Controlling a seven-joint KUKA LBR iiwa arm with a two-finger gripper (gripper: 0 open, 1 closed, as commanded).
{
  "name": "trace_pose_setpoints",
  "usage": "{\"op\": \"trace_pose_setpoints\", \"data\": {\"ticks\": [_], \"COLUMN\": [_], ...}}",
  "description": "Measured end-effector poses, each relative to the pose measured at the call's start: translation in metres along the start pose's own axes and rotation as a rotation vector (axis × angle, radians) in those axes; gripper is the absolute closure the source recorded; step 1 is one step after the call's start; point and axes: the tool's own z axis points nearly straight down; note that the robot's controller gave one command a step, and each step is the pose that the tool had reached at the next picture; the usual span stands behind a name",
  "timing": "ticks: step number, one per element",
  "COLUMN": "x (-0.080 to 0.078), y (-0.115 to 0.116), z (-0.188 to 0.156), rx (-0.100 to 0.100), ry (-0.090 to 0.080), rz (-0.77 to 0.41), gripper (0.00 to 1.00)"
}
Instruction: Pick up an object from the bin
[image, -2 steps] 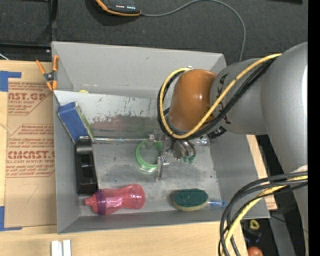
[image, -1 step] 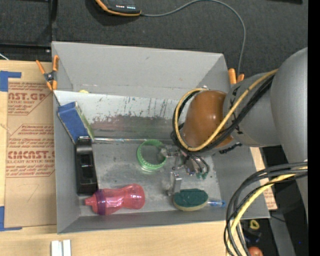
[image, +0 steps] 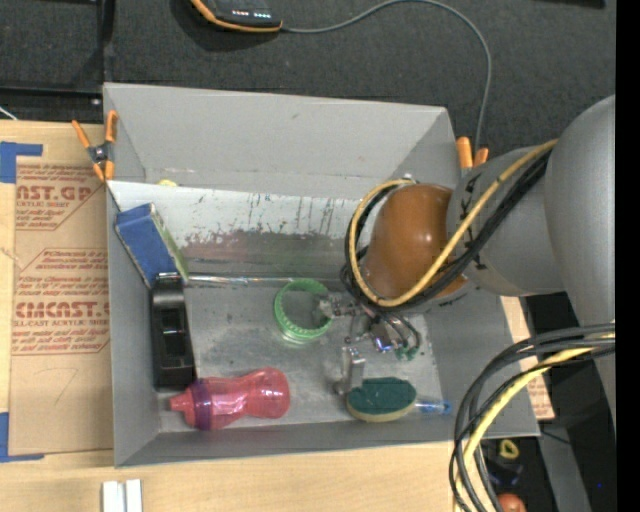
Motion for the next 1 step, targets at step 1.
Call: {"op": "trace_pose_setpoints", "data": {"ticks": [1], "x": [-0.0331], "y": [-0.0407], "z": [-0.0002], "rx": [-0.002], "ry": [-0.003], "rz": [-0.233], "gripper": [1.0]}}
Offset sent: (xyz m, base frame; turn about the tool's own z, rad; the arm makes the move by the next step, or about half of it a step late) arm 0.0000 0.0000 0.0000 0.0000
